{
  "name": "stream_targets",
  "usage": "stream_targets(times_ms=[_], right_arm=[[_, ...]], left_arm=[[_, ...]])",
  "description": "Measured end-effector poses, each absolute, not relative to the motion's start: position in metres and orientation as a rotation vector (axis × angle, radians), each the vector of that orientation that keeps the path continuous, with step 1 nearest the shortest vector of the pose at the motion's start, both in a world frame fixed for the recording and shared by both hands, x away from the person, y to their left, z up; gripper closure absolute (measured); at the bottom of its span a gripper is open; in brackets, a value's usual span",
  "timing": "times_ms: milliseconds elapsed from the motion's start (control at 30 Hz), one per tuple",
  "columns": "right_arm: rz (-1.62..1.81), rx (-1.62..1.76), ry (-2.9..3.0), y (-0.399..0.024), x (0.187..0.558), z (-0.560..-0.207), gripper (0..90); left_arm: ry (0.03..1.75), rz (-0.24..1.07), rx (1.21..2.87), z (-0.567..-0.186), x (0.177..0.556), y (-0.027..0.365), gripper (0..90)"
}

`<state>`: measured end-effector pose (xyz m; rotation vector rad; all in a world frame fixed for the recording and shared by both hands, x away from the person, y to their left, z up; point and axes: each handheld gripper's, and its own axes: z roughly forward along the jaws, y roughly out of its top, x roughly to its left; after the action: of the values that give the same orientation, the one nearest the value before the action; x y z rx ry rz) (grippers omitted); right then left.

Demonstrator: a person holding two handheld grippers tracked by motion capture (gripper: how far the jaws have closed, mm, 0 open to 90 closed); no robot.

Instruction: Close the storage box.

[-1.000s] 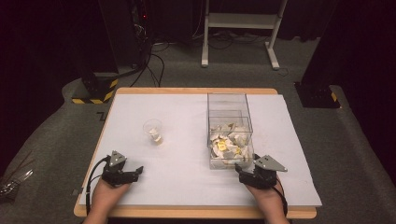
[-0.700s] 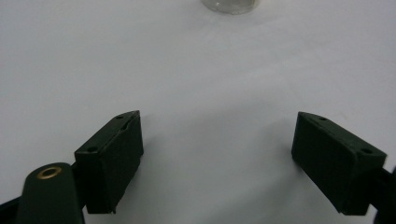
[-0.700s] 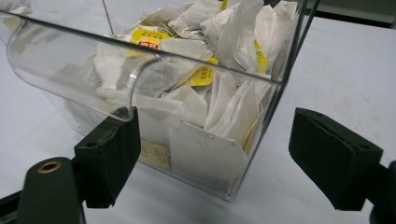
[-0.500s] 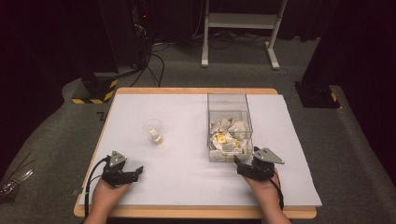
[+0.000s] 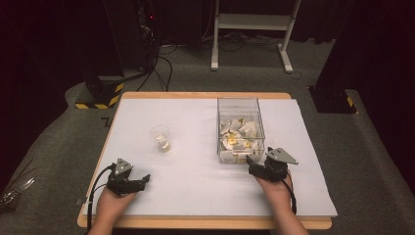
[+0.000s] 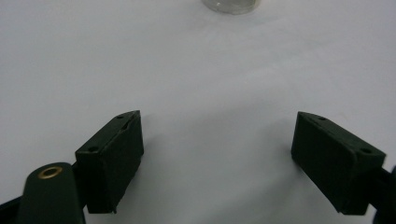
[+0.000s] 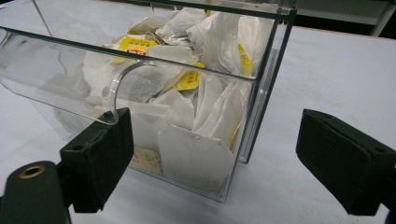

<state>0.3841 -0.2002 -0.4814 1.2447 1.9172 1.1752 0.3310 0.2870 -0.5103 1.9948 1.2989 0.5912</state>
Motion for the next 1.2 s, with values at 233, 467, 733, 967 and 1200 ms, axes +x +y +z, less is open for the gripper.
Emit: stream_targets(times_ms=[233,467,733,967,1200], right_arm=[[1.181,1.264,1.904,-0.2,0.392,-0.482,11.9],[1.184,1.289,1.891,-0.198,0.399,-0.482,12.3],[1.177,1.304,1.874,-0.196,0.408,-0.482,12.4],[1.176,1.319,1.854,-0.194,0.416,-0.483,12.5],[1.195,1.349,1.845,-0.194,0.425,-0.484,12.5]], left_arm=[[1.302,0.591,1.993,-0.51,0.331,0.287,17.6],[1.303,0.596,1.992,-0.51,0.331,0.287,18.0],[1.305,0.596,1.989,-0.51,0.33,0.287,18.1],[1.31,0.599,1.985,-0.511,0.33,0.286,18.2],[1.311,0.599,1.984,-0.511,0.33,0.286,18.2]])
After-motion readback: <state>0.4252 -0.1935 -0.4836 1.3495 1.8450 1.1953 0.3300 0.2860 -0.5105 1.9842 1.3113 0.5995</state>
